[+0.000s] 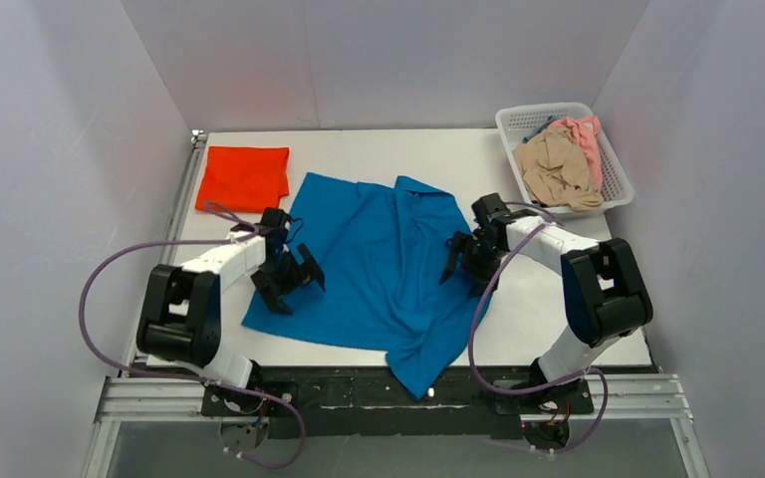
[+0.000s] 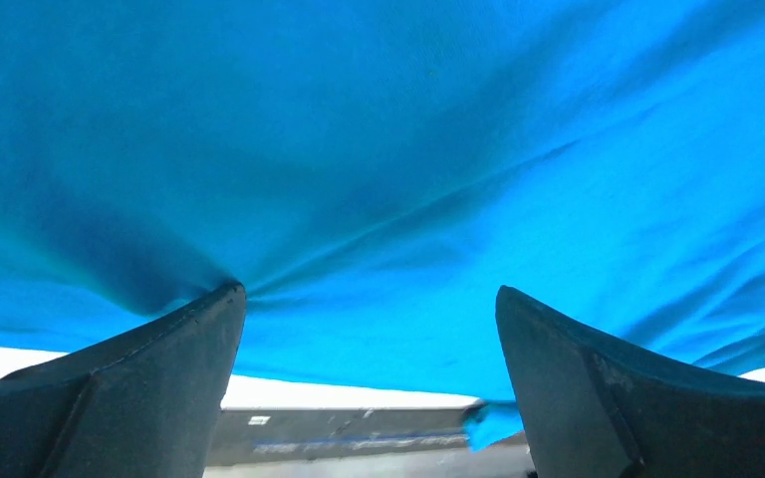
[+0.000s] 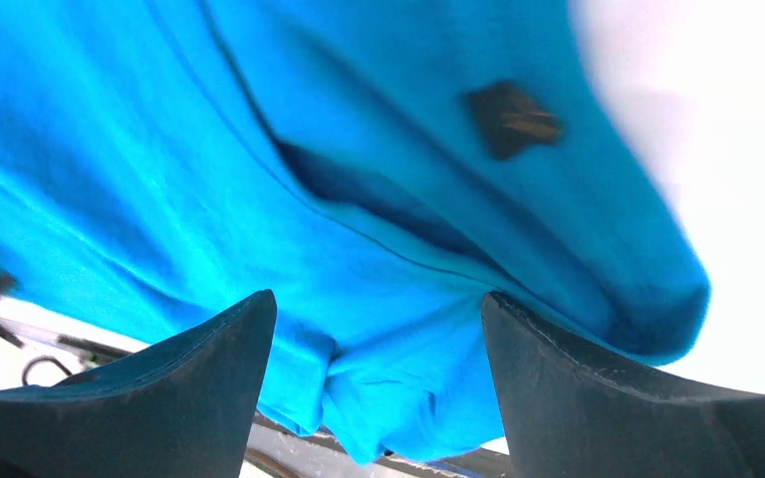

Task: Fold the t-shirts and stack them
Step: Flatten out the tshirt

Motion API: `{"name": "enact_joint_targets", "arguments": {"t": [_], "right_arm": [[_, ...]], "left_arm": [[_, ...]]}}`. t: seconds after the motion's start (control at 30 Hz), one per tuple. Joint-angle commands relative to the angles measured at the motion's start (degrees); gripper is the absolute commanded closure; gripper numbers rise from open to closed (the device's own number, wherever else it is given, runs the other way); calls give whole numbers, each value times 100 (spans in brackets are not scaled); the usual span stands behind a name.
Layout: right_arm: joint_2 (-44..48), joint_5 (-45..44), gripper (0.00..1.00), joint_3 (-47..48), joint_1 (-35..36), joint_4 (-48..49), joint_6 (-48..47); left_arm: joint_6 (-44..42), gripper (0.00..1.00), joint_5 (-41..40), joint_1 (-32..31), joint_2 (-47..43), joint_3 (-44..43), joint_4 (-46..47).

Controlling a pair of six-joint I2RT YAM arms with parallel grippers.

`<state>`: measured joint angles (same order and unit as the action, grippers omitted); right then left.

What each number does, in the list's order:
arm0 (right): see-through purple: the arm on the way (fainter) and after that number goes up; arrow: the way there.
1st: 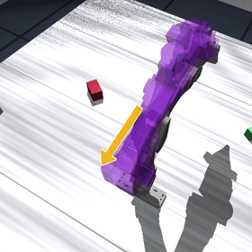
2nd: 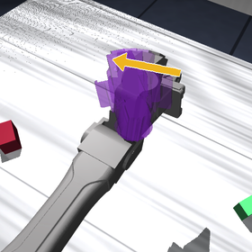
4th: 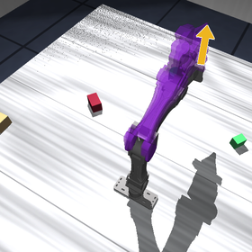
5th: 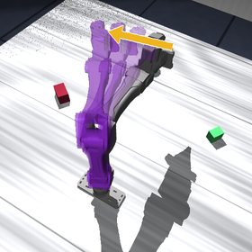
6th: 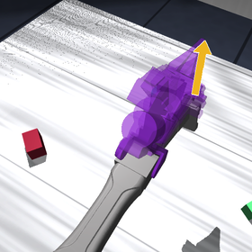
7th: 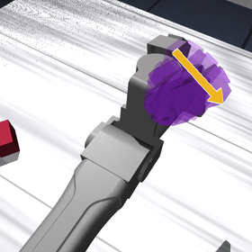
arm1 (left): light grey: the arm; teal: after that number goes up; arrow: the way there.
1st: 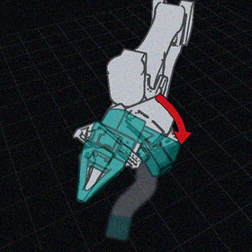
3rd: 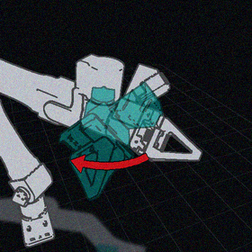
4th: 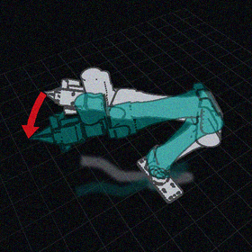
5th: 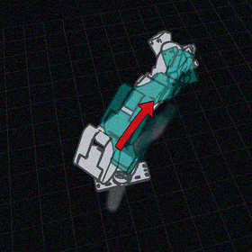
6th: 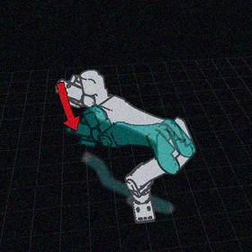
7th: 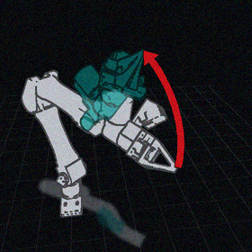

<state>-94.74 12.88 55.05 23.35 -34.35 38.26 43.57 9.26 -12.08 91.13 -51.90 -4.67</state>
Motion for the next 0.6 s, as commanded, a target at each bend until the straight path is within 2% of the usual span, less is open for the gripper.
{"name": "enact_joint_targets", "arguments": {"t": [0.0, 0.17, 0.23, 0.33, 0.43, 0.57], "right_arm": [[338, -275, 15, -332, -966, -59, -517], [552, -385, 15, -438, -1692, -266, -747], [636, -479, 15, -474, -1940, -344, -835], [713, -568, 14, -248, -2181, -534, -1007], [1007, -496, 15, 190, -2103, -578, -1440], [1265, -306, 14, 900, -1675, -256, -2441]], "left_arm": [[312, 2, -89, 12, -1000, 1177, -1375], [884, 2, 36, 0, -2422, 2178, -1899], [992, 2, -150, -15, -3067, 2298, -2310], [923, 2, -362, -19, -3767, 2194, -2451], [661, 2, -503, -11, -3703, 1615, -2420], [369, 2, -617, -14, -2633, 495, -2299]]}}
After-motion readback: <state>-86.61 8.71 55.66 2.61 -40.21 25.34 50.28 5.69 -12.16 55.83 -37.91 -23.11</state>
